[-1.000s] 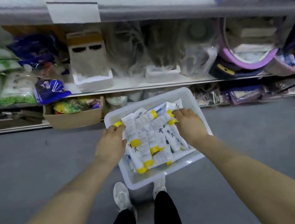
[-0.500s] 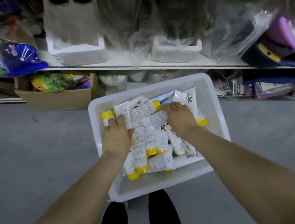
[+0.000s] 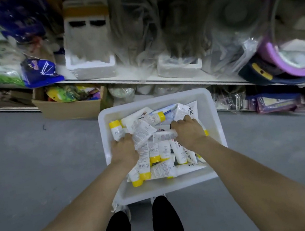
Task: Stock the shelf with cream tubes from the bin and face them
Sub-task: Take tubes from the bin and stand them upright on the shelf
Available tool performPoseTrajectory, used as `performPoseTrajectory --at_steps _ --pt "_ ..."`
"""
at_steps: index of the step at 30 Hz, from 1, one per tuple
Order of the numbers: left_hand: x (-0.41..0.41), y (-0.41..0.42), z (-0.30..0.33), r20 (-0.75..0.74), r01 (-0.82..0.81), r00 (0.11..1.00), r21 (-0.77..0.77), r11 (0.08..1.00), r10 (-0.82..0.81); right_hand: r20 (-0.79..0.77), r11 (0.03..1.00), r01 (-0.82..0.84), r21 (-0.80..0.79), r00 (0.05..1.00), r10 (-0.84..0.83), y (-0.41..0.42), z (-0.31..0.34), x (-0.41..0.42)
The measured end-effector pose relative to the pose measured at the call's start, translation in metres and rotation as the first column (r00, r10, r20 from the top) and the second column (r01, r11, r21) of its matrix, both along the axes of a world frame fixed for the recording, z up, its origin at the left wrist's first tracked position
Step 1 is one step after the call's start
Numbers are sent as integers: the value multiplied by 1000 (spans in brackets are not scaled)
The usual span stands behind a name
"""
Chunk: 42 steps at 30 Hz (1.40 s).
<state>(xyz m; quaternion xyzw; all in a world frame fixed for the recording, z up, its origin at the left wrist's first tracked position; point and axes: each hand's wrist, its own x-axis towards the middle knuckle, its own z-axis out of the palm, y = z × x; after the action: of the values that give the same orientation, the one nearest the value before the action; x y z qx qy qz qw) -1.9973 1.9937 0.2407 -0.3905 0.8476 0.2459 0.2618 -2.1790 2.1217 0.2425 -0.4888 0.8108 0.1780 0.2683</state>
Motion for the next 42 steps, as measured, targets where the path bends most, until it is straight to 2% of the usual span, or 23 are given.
performPoseTrajectory --at_steps 4,10,13,19,25,30,33,39,42 --pt "22 -8 46 -164 -322 922 178 930 351 116 983 152 -99 983 -140 7 58 4" --pt "41 -35 152 -253 -370 866 256 893 431 251 930 249 -270 951 -182 -17 173 6" --pt "45 -50 210 -372 -350 832 223 910 411 287 882 274 -384 943 -168 -39 240 6" --pt "46 -81 331 -610 -367 697 150 918 378 371 744 272 -610 928 -35 -78 369 3" --pt "55 -108 439 -800 -441 558 -60 895 222 255 616 134 -777 960 113 -117 479 10" --pt "64 -119 524 -877 -547 469 -191 815 109 134 479 -2 -878 959 250 -139 565 17" --pt "69 -127 567 -910 -587 412 -229 777 43 104 398 -29 -917 945 309 -153 613 19" --pt "74 -159 632 -936 -621 349 -269 736 -48 96 255 9 -967 939 332 -187 689 22" --pt "74 -183 656 -968 -632 244 -205 748 -59 158 180 108 -978 943 294 -208 715 22"
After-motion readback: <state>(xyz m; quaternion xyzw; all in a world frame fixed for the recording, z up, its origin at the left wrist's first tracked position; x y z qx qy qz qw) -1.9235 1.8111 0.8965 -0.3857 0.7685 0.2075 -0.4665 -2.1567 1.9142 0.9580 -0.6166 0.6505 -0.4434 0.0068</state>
